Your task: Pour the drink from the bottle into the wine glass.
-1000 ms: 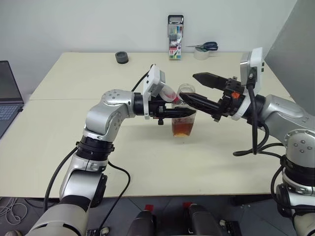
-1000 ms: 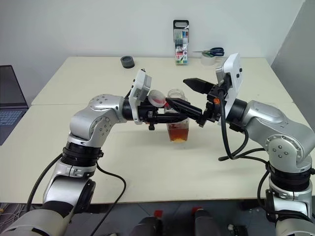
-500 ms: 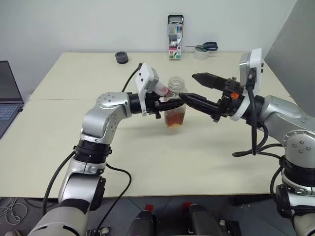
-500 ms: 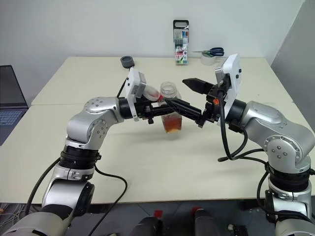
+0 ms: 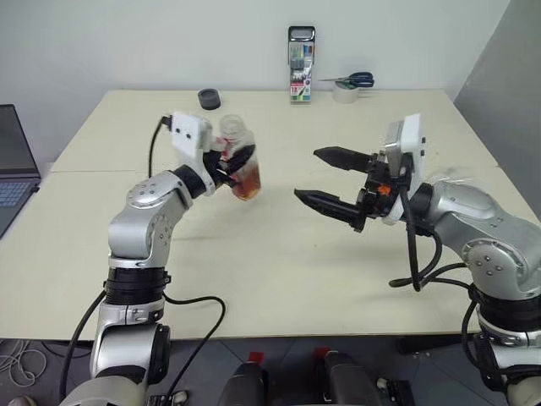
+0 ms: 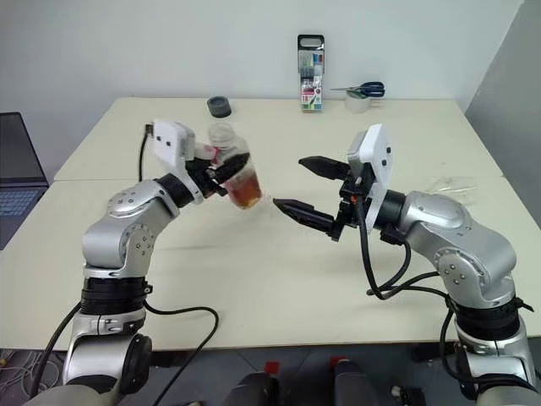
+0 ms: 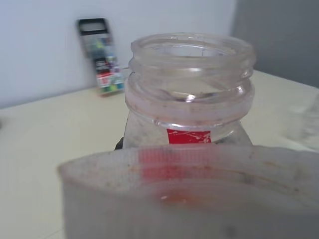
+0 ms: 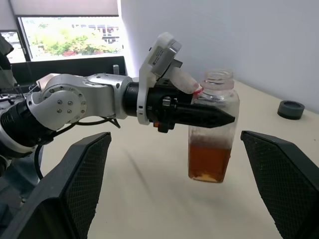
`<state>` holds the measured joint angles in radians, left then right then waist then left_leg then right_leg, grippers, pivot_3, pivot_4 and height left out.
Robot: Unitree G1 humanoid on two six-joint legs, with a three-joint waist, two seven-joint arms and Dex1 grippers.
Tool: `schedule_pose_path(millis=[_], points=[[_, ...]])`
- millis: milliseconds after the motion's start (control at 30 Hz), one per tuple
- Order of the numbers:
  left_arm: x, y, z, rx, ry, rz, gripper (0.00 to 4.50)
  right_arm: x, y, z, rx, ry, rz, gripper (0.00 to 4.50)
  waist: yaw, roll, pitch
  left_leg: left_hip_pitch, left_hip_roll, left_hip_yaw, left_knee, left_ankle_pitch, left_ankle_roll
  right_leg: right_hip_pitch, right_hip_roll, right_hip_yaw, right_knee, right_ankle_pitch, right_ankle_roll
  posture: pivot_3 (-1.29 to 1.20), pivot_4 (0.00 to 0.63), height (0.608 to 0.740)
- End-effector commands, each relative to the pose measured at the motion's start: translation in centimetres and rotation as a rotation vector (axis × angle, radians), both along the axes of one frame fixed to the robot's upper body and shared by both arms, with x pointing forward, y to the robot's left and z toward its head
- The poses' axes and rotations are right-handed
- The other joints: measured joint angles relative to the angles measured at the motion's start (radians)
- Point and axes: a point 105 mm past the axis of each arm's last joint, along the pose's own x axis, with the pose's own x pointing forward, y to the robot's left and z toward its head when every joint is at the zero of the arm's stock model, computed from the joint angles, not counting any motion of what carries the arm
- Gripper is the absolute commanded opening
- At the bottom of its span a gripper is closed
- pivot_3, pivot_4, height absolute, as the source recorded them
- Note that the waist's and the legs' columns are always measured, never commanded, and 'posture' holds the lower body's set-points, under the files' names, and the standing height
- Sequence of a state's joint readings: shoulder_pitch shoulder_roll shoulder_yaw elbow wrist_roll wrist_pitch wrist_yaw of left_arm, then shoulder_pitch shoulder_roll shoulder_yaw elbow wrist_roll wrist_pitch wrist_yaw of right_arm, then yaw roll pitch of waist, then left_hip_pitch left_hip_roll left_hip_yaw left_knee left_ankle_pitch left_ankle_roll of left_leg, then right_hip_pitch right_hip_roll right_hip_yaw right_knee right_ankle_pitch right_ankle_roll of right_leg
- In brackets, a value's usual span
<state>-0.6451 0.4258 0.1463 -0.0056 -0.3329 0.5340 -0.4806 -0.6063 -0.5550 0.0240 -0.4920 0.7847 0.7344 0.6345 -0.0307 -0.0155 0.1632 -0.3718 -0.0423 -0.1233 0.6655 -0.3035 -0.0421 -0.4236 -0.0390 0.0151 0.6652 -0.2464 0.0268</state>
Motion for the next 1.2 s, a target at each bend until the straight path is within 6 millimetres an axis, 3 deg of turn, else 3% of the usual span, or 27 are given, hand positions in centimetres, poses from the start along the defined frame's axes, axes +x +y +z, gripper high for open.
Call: schedule_pose_path(millis=[33,167,433,833,1200], points=[[0.0,2.7,1.1,-0.006,-0.07,0.149,1.81,-0.2,0.2,1.1,0.025,-0.061,0.022,4.45,0.0,0.0,0.0,0.0,0.0,0.0,0.0,0.0,0.0,0.0,0.0,0.0,0.0,0.0,0.0,0.0,0.15,0.74],[0.3,5.5,0.4,-0.047,-0.076,0.295,1.81,-0.2,0.5,0.8,0.019,-0.076,0.04,4.45,0.002,0.0,0.0,0.0,0.0,0.0,0.0,0.0,0.0,0.0,0.0,0.0,0.0,0.0,0.0,0.0,0.15,0.74],[0.4,8.7,-1.2,-0.079,-0.063,0.423,1.81,-0.2,0.9,0.9,0.017,-0.096,0.054,4.45,0.002,0.0,0.0,0.0,0.0,0.0,0.0,0.0,0.0,0.0,-0.001,0.0,0.0,0.0,0.0,0.0,0.15,0.74],[0.6,10.3,-2.3,-0.079,-0.065,0.429,1.81,0.2,1.0,1.4,0.025,-0.099,0.045,4.45,0.002,-0.001,0.0,0.0,0.0,0.0,0.0,0.0,0.0,0.0,-0.001,0.0,0.0,0.0,0.0,0.0,0.15,0.74],[1.1,10.6,-3.8,-0.092,-0.043,0.424,1.81,0.2,1.0,1.6,0.025,-0.098,0.042,4.45,0.002,-0.001,0.0,0.0,0.0,0.0,0.0,0.0,0.0,0.0,-0.001,0.0,0.0,0.0,0.0,0.0,0.15,0.74]])
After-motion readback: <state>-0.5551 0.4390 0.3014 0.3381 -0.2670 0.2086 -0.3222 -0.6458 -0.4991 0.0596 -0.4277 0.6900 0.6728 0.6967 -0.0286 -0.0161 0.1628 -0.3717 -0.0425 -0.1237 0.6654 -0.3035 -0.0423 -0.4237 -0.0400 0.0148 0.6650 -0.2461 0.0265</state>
